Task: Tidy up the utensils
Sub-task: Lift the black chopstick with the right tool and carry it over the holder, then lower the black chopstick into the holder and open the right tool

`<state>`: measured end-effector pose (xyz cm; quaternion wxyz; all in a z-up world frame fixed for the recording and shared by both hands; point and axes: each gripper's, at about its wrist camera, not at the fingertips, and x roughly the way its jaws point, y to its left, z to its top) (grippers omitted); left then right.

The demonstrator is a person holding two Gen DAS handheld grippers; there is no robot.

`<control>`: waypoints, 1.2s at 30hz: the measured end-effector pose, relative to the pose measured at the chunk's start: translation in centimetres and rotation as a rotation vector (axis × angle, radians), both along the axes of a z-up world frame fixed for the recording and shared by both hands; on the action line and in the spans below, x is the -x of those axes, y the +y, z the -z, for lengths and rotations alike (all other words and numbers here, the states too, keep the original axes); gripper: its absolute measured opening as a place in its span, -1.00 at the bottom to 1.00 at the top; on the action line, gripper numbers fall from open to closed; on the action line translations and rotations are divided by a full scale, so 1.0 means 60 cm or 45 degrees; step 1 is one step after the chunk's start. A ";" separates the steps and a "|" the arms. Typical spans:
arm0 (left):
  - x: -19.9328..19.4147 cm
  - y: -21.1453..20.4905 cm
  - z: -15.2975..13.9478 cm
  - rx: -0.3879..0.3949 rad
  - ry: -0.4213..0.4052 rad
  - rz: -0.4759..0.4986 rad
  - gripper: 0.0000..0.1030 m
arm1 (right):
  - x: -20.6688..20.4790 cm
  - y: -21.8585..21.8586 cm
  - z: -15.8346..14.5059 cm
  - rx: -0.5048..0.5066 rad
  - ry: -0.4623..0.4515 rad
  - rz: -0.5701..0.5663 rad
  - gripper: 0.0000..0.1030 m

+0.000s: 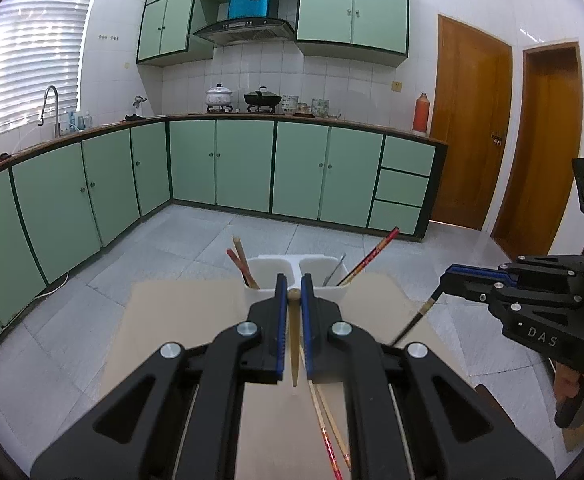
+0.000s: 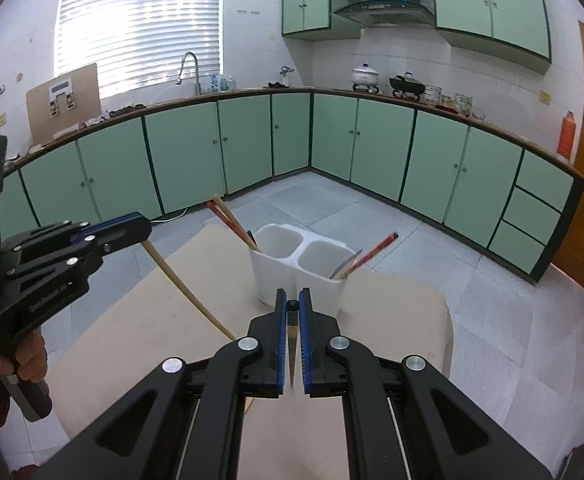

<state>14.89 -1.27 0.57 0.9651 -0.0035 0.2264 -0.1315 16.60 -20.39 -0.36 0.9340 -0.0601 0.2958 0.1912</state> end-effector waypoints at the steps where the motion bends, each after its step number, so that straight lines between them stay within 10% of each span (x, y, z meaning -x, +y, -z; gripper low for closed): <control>1: -0.001 0.000 -0.004 0.001 -0.004 0.002 -0.88 | -0.001 -0.001 -0.004 -0.002 -0.001 -0.011 -0.88; 26: -0.140 -0.017 -0.176 0.062 -0.236 -0.012 -0.88 | -0.191 -0.006 -0.197 -0.168 -0.151 -0.032 -0.88; 36: -0.228 -0.043 -0.128 -0.003 -0.217 -0.061 -0.88 | -0.275 -0.001 -0.134 -0.177 -0.126 0.057 -0.88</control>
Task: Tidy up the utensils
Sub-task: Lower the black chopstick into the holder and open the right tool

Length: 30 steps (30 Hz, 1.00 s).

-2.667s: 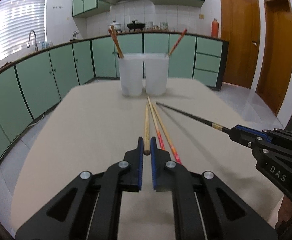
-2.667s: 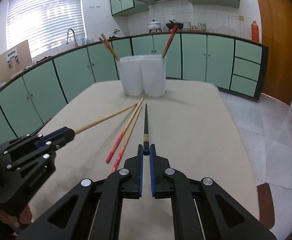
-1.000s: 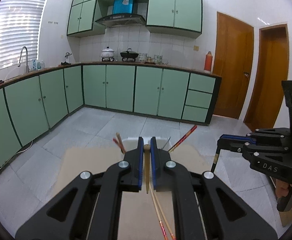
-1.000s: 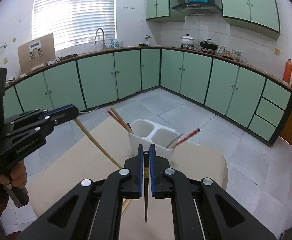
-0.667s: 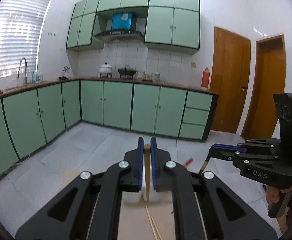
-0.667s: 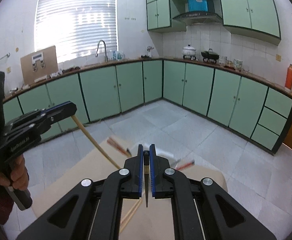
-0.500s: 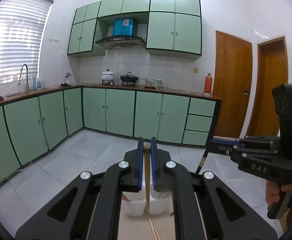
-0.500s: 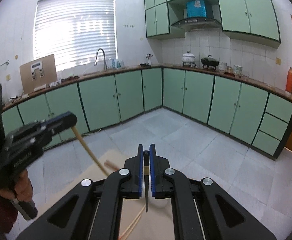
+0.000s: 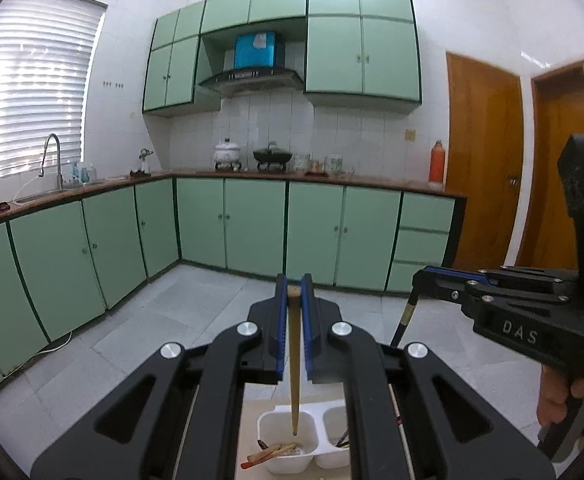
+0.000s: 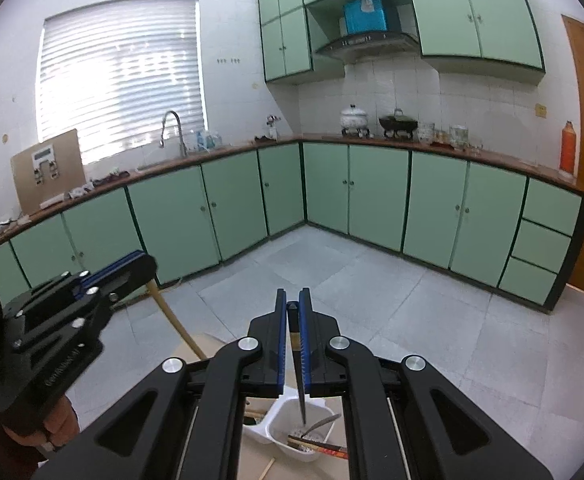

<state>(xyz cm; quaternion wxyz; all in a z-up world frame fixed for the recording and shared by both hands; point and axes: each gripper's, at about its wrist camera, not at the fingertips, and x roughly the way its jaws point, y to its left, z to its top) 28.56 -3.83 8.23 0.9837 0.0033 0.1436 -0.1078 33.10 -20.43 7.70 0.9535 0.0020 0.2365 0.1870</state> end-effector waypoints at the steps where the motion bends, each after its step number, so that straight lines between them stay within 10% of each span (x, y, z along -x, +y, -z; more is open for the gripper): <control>1: -0.010 -0.004 0.018 -0.014 0.028 -0.004 -0.88 | -0.002 0.002 0.015 0.002 0.015 0.001 -0.88; 12: -0.019 0.034 0.096 -0.035 0.177 -0.023 -0.59 | 0.018 -0.021 0.104 -0.005 0.114 0.040 -0.71; 22: 0.107 0.053 0.083 -0.033 0.009 -0.080 0.36 | 0.150 -0.065 0.089 -0.020 -0.074 0.175 0.29; 30: 0.214 0.046 0.151 -0.036 0.024 -0.097 0.53 | 0.256 -0.059 0.161 0.025 -0.091 0.217 0.60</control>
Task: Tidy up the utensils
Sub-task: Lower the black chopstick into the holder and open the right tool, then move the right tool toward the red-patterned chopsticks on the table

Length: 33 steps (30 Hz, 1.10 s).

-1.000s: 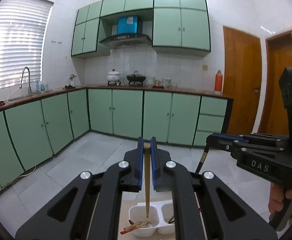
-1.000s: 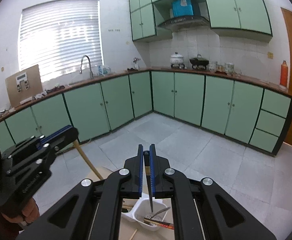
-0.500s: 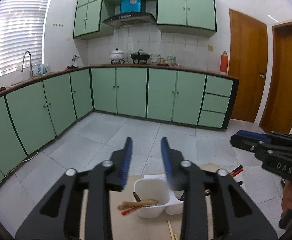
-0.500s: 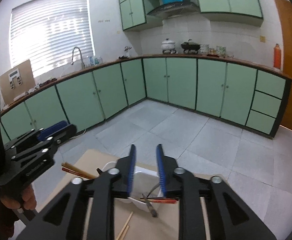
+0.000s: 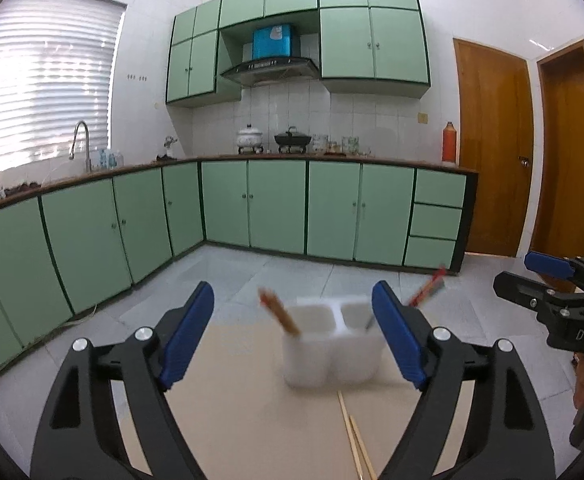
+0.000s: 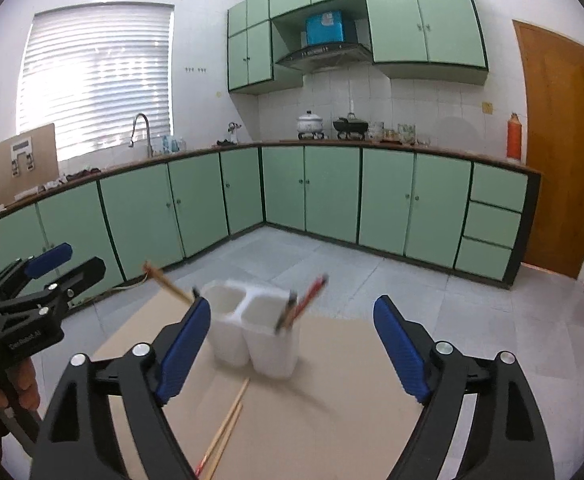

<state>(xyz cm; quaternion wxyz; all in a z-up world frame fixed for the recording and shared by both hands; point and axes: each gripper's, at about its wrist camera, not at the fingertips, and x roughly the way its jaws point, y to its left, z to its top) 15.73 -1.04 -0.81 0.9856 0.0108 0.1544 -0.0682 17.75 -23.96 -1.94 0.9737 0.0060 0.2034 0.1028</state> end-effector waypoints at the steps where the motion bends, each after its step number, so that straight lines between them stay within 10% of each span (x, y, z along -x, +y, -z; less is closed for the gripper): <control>1: 0.007 0.000 0.008 0.000 0.011 -0.002 0.54 | 0.010 0.002 0.011 -0.006 0.010 0.003 0.60; 24: 0.096 0.029 0.191 -0.052 0.303 -0.027 0.56 | 0.122 0.029 0.187 -0.061 0.244 0.063 0.68; 33: 0.131 0.039 0.240 -0.083 0.375 -0.047 0.56 | 0.172 0.058 0.234 -0.078 0.311 0.071 0.08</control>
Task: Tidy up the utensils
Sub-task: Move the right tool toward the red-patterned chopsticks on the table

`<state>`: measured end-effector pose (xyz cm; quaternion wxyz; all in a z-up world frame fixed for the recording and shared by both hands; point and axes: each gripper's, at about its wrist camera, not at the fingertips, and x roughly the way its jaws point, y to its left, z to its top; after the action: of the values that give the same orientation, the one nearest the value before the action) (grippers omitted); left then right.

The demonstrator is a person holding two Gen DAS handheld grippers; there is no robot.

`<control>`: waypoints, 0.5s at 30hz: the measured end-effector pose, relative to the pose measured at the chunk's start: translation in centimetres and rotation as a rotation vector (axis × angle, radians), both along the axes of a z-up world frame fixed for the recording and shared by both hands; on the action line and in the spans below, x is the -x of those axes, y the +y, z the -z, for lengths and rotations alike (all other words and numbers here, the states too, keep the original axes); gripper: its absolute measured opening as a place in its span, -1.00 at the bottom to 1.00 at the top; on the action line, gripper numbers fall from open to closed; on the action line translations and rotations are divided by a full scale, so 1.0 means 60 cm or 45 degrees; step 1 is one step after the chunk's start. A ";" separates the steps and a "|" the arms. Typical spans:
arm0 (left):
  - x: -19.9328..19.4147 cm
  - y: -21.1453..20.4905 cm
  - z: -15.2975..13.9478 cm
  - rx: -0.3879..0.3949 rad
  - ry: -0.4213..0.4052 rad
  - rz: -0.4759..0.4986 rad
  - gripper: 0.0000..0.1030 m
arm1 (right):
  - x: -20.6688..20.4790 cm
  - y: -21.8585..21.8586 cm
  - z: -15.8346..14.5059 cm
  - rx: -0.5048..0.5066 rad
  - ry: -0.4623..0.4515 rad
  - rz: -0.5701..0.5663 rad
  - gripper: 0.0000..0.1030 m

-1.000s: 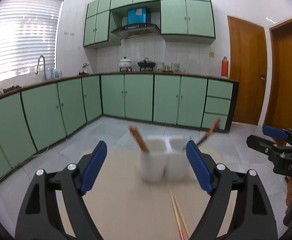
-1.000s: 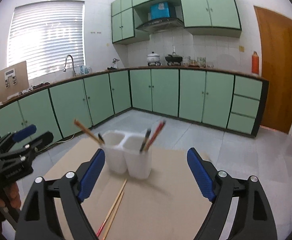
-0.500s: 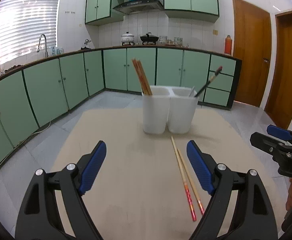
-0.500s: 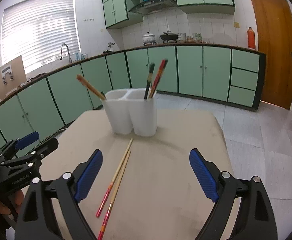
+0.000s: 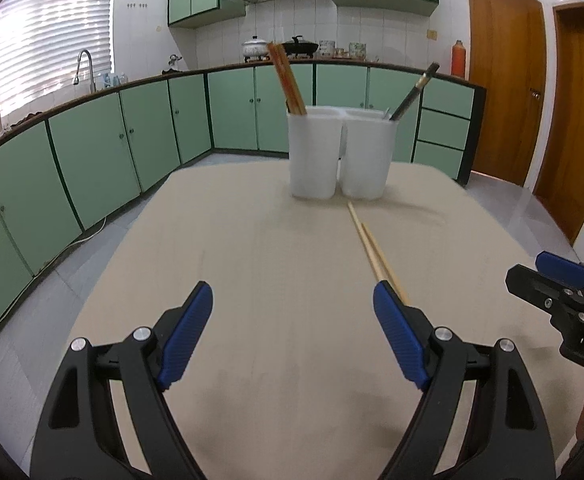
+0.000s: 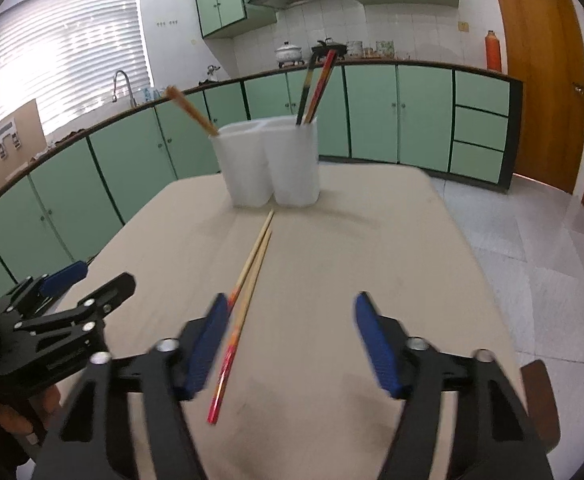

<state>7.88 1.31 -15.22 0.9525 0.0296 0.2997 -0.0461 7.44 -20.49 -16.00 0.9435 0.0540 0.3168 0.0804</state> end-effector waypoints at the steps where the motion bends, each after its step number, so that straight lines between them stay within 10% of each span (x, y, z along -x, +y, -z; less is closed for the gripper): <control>1: 0.002 0.002 0.003 -0.003 0.008 -0.004 0.56 | 0.005 0.006 0.005 0.001 0.013 -0.008 -0.06; 15: 0.023 0.015 0.039 -0.030 0.073 -0.003 0.56 | 0.051 0.077 0.054 0.049 0.091 -0.125 -0.35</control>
<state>6.48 2.21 -17.57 0.9431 0.0393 0.3273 -0.0423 4.40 -15.87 -19.26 0.9274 0.0233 0.3539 0.1185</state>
